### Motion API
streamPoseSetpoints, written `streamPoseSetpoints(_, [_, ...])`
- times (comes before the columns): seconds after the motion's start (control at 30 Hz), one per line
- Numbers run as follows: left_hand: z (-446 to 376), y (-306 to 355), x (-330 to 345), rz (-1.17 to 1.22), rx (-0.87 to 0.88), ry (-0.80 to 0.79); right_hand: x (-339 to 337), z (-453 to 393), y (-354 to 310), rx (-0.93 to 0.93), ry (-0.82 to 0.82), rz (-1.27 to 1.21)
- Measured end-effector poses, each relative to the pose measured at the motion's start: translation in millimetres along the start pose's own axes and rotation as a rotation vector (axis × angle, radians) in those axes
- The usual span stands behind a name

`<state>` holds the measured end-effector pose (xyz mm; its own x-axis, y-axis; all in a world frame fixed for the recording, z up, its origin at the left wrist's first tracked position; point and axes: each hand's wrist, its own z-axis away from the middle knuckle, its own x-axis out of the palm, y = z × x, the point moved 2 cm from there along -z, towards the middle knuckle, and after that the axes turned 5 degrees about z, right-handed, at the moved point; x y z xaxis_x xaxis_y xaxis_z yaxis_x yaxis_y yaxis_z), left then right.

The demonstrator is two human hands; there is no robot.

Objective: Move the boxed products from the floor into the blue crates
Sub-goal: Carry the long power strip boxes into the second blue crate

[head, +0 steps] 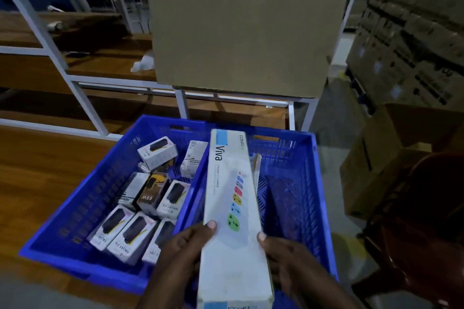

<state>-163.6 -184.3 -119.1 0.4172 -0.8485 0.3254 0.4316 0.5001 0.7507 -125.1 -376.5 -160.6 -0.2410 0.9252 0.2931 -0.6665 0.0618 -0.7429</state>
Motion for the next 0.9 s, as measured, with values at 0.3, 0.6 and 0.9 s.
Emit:
streamPoseSetpoints(0.3, [-23.0, -18.7, 34.8, -0.136, -0.007, -0.081, -28.0, 0.3, 2.5, -0.025, 0.084, -0.217])
streamPoseSetpoints(0.6, [-61.7, -21.7, 37.1, -0.321, -0.009, -0.231, -36.3, -13.3, -3.7, -0.034, 0.189, -0.333])
streamPoseSetpoints(0.9, [-117.5, -12.8, 9.0, -0.868, 0.254, -0.343, -37.2, -20.3, 10.4, 0.003, 0.442, -0.192])
